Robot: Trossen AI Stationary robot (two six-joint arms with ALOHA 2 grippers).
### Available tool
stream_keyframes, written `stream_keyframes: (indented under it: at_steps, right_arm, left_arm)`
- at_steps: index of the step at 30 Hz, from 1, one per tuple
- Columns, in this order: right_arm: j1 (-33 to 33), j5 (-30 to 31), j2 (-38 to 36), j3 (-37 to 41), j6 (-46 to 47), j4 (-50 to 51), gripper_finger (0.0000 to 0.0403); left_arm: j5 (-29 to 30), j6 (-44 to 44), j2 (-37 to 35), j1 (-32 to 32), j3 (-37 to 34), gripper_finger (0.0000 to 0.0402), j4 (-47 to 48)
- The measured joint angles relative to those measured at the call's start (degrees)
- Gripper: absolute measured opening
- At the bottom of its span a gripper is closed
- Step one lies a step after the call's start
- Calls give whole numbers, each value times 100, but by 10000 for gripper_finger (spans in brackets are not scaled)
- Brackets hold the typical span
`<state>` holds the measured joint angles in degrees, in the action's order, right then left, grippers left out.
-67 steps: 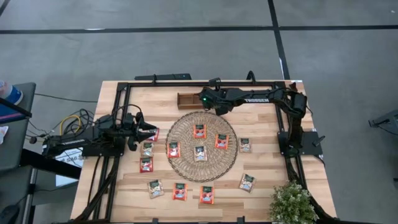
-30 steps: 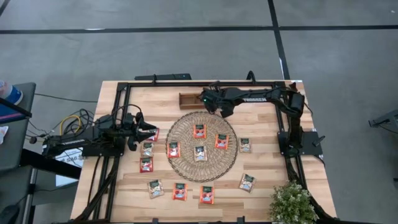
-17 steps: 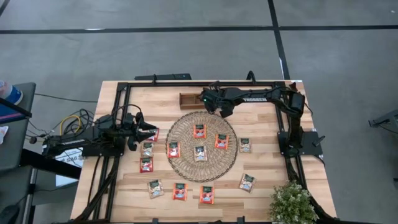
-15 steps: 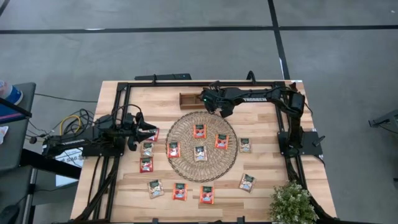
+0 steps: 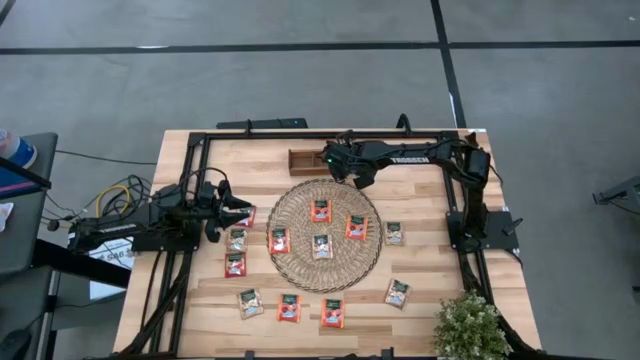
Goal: Pick & Place Tea
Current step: Put the red tea bag into the right section of the wooden organizer
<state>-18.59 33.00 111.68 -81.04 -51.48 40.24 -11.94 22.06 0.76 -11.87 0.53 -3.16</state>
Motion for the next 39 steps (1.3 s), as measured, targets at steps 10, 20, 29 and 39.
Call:
stream_keyframes:
  at_steps: [10, 20, 29, 39]
  right_arm:
    - [-20, 940, 0, -60, -4, -371, 147]
    - [136, 1916, -4, -1243, 201, 863, 172]
    - [812, 648, -4, -2084, 1747, 2717, 155]
    - [440, -1601, -1136, -2187, 4163, 3739, 142]
  left_arm:
    - [0, -24, 2, -1, -2, 170, 0]
    - [0, -26, 1, -1, -1, 170, 0]
    - [-2, 55, -1, 0, 1, 170, 0]
    - [-1, 280, 2, 1, 0, 170, 0]
